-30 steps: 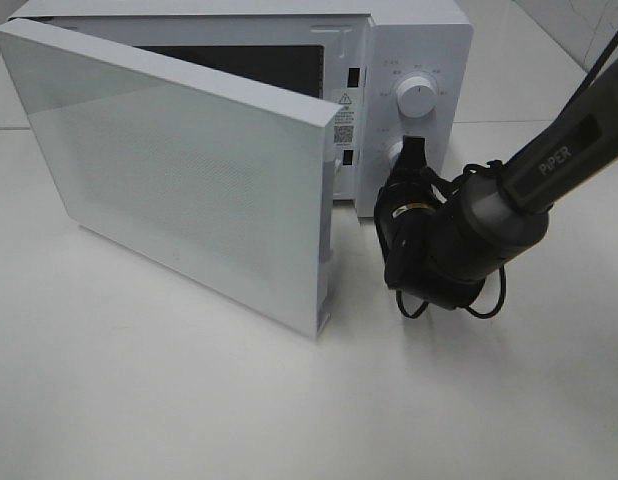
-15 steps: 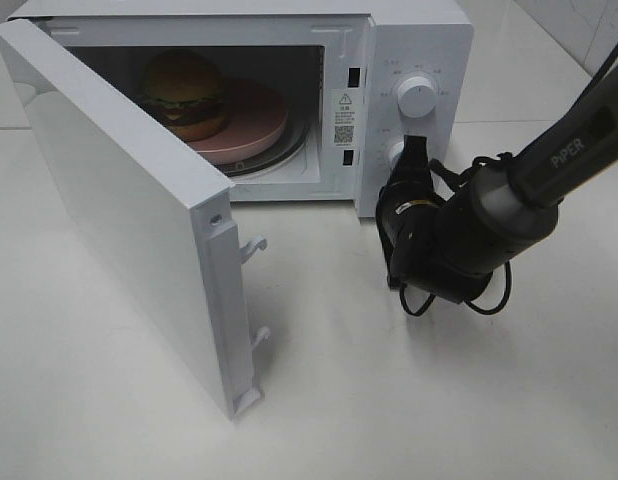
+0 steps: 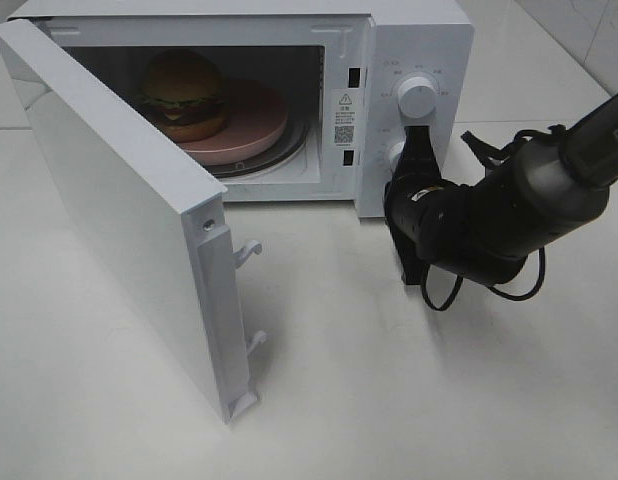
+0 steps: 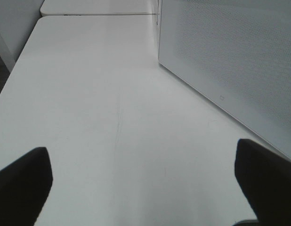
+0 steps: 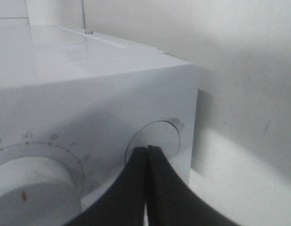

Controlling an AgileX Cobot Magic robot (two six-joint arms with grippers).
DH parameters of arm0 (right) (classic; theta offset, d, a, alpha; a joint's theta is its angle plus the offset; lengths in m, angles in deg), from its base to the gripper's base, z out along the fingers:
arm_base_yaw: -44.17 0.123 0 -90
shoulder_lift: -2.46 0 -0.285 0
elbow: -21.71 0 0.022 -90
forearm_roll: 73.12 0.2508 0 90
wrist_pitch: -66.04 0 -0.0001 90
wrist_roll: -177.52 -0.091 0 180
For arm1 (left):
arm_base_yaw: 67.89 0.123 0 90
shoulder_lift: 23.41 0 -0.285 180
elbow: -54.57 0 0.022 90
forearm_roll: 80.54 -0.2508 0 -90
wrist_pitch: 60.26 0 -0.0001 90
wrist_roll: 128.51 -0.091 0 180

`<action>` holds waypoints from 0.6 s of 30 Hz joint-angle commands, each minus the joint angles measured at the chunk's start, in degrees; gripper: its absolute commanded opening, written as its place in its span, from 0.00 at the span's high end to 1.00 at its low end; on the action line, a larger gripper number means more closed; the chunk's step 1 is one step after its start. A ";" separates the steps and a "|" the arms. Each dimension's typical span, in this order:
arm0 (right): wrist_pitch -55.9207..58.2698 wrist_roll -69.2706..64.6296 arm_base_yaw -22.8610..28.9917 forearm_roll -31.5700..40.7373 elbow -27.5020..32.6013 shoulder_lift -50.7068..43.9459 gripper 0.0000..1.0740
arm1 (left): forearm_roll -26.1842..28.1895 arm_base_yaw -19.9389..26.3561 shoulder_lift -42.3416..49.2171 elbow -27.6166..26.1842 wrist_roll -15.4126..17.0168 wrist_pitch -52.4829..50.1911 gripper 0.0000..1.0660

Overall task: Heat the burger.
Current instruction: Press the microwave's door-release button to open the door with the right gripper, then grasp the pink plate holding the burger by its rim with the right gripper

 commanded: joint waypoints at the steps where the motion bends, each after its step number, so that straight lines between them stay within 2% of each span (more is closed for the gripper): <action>1: 0.52 3.27 -0.17 -2.35 0.86 -2.81 1.00 | 0.57 0.11 0.92 -0.06 0.06 -0.69 0.08; 10: 9.45 15.93 -0.29 -5.56 5.73 -10.31 1.00 | 0.57 0.11 0.92 -0.06 0.06 -0.69 0.08; 18: 20.86 29.91 -0.29 -9.40 6.07 -15.70 1.00 | 0.57 0.11 0.92 -0.06 0.06 -0.69 0.08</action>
